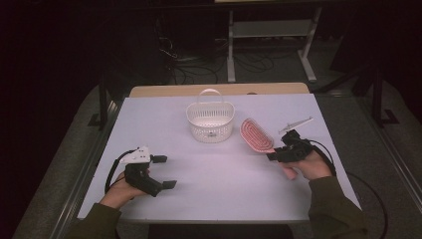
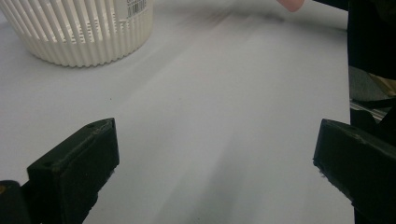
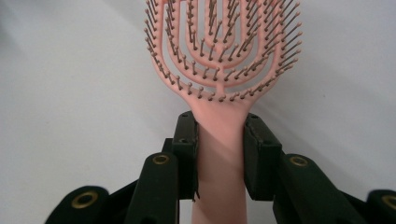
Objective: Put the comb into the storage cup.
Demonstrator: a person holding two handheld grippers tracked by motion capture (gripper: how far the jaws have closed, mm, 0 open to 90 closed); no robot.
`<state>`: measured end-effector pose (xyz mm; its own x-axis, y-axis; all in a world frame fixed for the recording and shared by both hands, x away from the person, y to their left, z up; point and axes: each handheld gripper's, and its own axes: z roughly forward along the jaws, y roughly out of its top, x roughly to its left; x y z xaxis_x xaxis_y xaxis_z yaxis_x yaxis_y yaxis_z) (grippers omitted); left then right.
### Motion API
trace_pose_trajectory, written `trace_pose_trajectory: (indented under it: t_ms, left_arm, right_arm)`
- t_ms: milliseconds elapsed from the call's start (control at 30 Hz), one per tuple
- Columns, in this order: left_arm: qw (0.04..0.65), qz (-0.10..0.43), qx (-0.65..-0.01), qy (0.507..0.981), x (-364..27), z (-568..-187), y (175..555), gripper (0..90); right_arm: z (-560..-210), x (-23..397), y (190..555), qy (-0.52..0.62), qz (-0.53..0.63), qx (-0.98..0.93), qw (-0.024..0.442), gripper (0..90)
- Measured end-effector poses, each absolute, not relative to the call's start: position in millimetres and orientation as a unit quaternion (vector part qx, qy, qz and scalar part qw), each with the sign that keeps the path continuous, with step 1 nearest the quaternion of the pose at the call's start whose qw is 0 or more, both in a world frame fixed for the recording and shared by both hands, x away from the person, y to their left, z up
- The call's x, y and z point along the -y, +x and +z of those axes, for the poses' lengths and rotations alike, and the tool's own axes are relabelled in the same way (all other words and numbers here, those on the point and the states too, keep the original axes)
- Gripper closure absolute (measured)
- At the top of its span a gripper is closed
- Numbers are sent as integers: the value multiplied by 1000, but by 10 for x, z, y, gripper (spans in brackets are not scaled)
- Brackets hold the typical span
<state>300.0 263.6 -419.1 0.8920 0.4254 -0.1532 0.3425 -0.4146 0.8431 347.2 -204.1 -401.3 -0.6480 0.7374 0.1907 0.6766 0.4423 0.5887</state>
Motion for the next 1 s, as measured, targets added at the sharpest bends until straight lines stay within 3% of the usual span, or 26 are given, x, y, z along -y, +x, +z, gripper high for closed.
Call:
trace_pose_trajectory:
  t_ms: [1000]
  left_arm:
    - [492, 42, -233, 838, -2635, -4191, 3006, 0]
  right_arm:
    - [-3684, 1842, 3306, 341, 432, -831, 78, 690]
